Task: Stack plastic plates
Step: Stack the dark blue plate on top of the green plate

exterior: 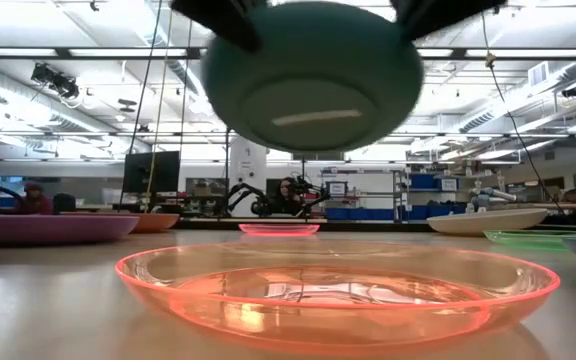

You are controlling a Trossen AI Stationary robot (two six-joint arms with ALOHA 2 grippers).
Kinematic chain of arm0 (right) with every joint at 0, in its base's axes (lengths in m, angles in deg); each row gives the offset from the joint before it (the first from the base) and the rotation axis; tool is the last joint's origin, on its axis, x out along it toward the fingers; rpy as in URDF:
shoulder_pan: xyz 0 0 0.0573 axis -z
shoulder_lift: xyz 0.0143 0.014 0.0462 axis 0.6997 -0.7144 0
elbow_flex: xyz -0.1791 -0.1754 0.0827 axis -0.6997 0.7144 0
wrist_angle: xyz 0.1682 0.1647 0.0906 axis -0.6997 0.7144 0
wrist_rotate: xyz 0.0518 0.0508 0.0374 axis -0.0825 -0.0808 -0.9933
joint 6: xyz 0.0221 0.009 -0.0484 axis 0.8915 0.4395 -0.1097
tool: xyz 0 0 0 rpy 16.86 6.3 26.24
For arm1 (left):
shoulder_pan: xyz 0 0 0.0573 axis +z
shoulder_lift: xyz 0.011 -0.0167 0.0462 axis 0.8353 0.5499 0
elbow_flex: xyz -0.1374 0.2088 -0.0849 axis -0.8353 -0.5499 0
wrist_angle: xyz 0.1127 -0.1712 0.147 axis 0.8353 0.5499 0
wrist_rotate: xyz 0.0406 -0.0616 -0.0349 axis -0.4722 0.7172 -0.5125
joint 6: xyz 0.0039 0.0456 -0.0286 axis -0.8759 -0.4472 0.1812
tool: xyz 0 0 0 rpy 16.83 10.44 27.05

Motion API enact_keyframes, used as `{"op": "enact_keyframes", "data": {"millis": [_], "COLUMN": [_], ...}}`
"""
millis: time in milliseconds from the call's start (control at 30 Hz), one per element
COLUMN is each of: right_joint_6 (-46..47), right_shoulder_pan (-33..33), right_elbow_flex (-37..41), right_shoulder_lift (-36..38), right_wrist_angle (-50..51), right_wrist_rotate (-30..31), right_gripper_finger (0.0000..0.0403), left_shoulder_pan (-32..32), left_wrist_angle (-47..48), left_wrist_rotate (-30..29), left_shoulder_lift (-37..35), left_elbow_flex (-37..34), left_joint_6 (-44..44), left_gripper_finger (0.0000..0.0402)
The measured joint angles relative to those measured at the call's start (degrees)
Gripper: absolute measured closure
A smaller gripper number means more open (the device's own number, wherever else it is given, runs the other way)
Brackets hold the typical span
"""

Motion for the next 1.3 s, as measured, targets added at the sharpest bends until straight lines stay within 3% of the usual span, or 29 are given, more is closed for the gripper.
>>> {"op": "enact_keyframes", "data": {"millis": [200, 333, 667, 867, 1033, 1300], "right_joint_6": [3.38, 5.12, 24.27, 30.47, 32.66, 32.73], "right_shoulder_pan": [-5.99, -11.53, -22.14, -23.62, -23.59, -23.51], "right_elbow_flex": [-7.17, -9.39, -9.52, -9.52, -9.52, -9.49], "right_shoulder_lift": [0.02, 0.02, -0.07, -0.07, -0.09, -0.11], "right_wrist_angle": [2.89, 3.06, 2.23, 1.07, -0.10, -0.55], "right_wrist_rotate": [-1.70, -0.93, 18.06, 24.07, 26.92, 29.66], "right_gripper_finger": [0.0196, 0.0172, 0.0187, 0.0193, 0.0193, 0.0193], "left_shoulder_pan": [-6.55, -12.99, -29.98, -39.78, -43.27, -44.25], "left_wrist_angle": [11.03, 15.91, 18.62, 26.55, 34.64, 36.98], "left_wrist_rotate": [-3.27, -3.17, -2.21, -1.35, -2.15, -1.89], "left_shoulder_lift": [-0.05, -0.06, 0.26, 2.26, 5.45, 13.48], "left_elbow_flex": [4.91, 7.76, 13.83, 21.11, 23.51, 23.48], "left_joint_6": [15.44, 25.70, 55.38, 74.15, 86.67, 92.93], "left_gripper_finger": [0.0387, 0.0387, 0.0387, 0.0387, 0.0387, 0.0387]}}
